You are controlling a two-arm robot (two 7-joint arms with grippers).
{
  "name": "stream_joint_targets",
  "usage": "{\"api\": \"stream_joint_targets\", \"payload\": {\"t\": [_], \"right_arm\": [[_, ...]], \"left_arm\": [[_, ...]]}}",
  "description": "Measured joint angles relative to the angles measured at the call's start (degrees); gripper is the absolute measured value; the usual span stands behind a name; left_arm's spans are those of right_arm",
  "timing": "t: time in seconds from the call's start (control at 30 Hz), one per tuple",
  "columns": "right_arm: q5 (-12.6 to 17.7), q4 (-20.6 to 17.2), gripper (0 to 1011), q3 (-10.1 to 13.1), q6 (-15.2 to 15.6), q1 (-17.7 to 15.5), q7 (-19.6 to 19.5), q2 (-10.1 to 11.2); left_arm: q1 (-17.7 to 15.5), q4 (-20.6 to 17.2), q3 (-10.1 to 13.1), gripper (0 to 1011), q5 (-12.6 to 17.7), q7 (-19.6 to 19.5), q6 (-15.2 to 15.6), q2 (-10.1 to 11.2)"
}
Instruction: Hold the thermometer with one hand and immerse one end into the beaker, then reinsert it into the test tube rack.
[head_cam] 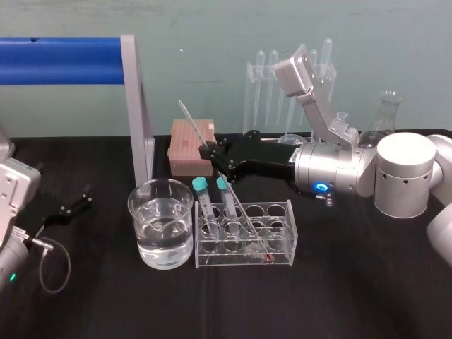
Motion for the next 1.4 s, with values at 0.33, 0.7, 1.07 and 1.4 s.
{"api": "stream_joint_targets", "payload": {"t": [0.33, 0.7, 1.07, 1.4], "right_arm": [[0.9, -1.1, 55, 1.7, -2.3, -2.0, -0.9, 0.0], [5.0, -6.2, 55, 7.7, -11.1, -7.3, -1.1, 1.2], [13.9, -11.6, 55, 13.9, -17.1, -9.1, 1.8, 1.0], [15.6, -7.8, 55, 10.7, -19.4, -1.9, 4.7, -3.9]], "left_arm": [[0.0, 0.0, 0.0, 1008, 0.0, 0.0, 0.0, 0.0], [0.0, 0.0, 0.0, 1008, 0.0, 0.0, 0.0, 0.0], [0.0, 0.0, 0.0, 1008, 0.0, 0.0, 0.0, 0.0], [0.0, 0.0, 0.0, 1008, 0.0, 0.0, 0.0, 0.0]]}}
